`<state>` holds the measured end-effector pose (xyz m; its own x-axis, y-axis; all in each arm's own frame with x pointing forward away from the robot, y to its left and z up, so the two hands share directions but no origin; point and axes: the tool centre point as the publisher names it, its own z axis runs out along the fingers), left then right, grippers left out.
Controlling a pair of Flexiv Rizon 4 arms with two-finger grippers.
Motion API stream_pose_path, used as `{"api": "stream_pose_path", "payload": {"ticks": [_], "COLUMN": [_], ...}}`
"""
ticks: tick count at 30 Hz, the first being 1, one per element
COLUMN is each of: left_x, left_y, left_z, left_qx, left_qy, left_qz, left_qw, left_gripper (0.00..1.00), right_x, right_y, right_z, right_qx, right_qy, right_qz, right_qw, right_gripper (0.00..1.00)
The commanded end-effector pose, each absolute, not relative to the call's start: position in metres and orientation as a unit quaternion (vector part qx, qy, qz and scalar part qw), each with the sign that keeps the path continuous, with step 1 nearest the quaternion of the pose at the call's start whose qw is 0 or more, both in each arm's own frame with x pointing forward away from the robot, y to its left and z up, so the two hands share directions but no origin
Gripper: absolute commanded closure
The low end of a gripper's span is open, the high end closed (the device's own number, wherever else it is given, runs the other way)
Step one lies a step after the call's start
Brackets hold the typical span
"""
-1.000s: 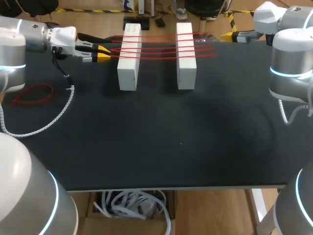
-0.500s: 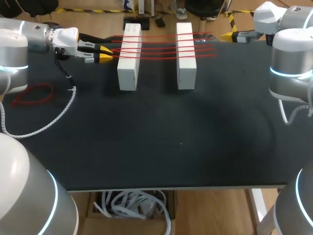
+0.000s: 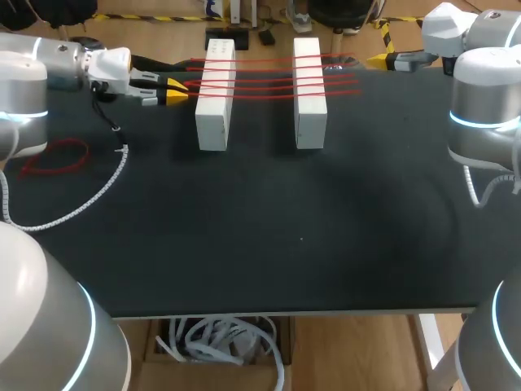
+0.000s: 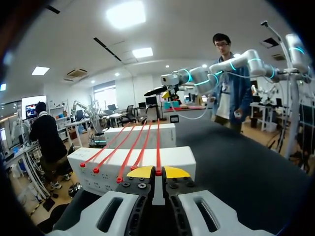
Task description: Grab the tape and strap the tape.
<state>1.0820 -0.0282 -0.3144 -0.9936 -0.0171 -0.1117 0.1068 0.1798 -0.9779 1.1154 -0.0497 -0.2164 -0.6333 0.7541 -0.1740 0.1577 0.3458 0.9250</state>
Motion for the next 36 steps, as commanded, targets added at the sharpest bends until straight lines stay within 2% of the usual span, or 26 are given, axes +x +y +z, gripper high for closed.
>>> {"api": "stream_pose_path", "payload": {"ticks": [1, 12, 36], "left_x": [1.083, 1.08, 1.056], "left_y": [-0.029, -0.034, -0.033], "left_z": [-0.317, -0.299, -0.206], "left_qx": [0.03, 0.015, 0.017], "left_qy": [0.765, 0.722, 0.582], "left_qz": [-0.641, -0.69, -0.812], "left_qw": [0.049, 0.055, 0.042], "left_gripper": [1.0, 1.0, 1.0], "right_x": [1.115, 1.115, 1.115], "right_y": [-0.05, -0.05, -0.05], "right_z": [-0.216, -0.216, -0.216], "right_qx": [0.299, 0.299, 0.299], "right_qy": [0.761, 0.761, 0.761], "right_qz": [0.488, 0.488, 0.488], "right_qw": [0.306, 0.306, 0.306], "right_gripper": [0.0, 0.0, 0.0]}}
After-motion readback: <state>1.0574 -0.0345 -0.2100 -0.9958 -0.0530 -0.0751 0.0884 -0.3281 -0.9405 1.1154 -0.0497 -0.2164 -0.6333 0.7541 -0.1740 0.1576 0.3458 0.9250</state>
